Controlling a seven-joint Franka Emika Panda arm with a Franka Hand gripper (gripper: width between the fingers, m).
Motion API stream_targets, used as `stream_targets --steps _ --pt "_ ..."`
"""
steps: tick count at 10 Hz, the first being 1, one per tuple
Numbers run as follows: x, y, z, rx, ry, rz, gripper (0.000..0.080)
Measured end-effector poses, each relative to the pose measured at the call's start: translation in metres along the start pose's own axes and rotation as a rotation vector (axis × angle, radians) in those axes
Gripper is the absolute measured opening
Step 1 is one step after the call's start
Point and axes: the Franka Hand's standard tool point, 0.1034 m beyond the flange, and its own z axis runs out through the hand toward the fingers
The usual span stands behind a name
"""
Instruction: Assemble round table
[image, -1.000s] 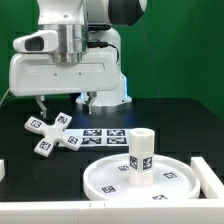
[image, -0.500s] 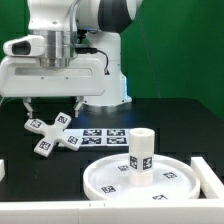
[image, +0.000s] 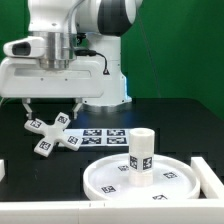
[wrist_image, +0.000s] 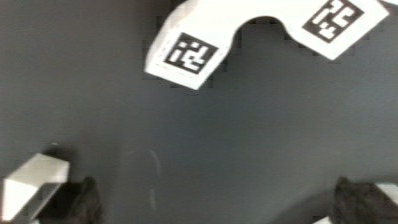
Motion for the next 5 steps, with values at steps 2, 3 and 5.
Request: stream_targets --steps 2,3,5 --pt "0.004 -0.013 0.001 0.042 -0.114 0.036 0.0649" --pt "0.003 -0.016 0.002 0.058 -0.164 0.038 0.0649" --pt "0.001 -0.017 0.006 0.077 -0.299 0.025 0.0649"
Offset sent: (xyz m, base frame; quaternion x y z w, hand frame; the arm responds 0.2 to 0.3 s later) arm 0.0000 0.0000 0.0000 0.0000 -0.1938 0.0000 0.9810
